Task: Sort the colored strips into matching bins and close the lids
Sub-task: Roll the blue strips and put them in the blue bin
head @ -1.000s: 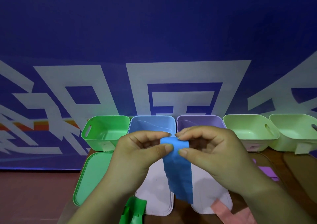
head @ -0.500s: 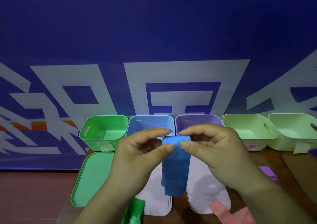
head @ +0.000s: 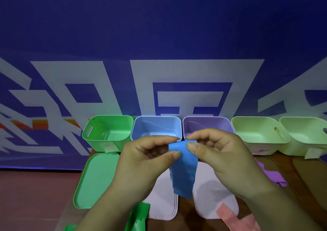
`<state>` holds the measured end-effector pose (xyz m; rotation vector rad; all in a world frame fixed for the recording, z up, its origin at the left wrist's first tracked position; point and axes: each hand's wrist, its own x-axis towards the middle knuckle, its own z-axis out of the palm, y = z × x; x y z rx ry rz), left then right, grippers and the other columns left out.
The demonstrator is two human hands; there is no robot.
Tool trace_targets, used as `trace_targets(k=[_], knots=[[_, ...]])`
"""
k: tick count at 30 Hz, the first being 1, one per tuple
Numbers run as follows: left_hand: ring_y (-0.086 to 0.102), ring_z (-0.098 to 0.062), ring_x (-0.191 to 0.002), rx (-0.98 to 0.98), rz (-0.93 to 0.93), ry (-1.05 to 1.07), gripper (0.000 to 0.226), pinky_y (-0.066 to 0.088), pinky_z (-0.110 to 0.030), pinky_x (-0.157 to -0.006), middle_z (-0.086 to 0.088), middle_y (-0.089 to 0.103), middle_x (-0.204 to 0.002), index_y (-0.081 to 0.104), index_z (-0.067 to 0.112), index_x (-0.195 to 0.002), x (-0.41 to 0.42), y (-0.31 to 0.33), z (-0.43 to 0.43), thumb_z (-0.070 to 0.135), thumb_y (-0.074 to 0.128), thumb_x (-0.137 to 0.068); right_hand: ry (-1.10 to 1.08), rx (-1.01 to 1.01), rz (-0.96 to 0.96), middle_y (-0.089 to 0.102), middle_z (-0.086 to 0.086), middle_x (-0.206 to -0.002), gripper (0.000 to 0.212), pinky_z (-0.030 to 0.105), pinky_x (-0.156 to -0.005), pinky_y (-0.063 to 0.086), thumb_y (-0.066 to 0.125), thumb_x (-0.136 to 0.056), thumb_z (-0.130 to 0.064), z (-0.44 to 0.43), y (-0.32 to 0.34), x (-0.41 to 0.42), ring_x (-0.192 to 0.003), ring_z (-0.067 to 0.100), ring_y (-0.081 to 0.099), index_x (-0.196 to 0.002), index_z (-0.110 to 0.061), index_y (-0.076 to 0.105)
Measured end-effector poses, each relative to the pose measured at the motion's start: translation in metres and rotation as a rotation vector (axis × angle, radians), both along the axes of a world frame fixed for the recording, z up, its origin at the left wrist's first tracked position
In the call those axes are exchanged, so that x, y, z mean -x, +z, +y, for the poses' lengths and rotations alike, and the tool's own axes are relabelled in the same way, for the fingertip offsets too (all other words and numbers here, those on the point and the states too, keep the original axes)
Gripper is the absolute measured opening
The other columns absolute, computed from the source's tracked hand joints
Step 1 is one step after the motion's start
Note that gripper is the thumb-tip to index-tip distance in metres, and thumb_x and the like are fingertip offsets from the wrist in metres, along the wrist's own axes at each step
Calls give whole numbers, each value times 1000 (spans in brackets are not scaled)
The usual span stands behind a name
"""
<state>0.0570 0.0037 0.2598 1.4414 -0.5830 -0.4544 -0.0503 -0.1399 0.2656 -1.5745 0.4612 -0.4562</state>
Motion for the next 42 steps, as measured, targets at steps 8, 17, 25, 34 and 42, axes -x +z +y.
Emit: trace_targets(k=[8,17,25,34,42], knots=[[73,-16,-78,22,183,-41,26,55,-19,-69,-12,77,-87,81,15,-86,-11,-4,11,2,77,-64,13,136,-47,74,0,-99,39,22,-75,57,79,-73,7,13,-5,-6,-83,22,69,-89,-30,76],[71,-35,-88,63,87,-53,39,60,-36,-82,-14,76,-94,79,21,-94,-28,-17,41,3,89,-60,11,-65,-24,77,6,-89,25,20,-70,57,74,-77,7,38,-10,-27,-79,16,74,-89,-14,76],[66,-29,-80,97,35,-127,34,56,-40,-79,-27,69,-89,79,20,-94,-50,-34,69,18,84,-61,-28,-157,39,77,9,-89,28,34,-78,61,74,-78,1,70,-19,-41,-84,24,75,-87,-25,77],[71,-13,-76,76,143,-247,35,55,-21,-70,-10,77,-84,78,17,-90,-52,-45,75,-5,81,-63,-97,-207,66,77,8,-95,24,23,-72,55,79,-68,-19,88,-34,-29,-90,21,74,-92,-22,77],[67,-29,-85,42,173,-266,39,55,-48,-85,-27,72,-93,78,18,-98,-27,-45,65,15,85,-59,-138,-239,43,77,11,-90,25,33,-73,59,86,-65,-16,81,-35,-4,-83,23,74,-87,-23,78]])
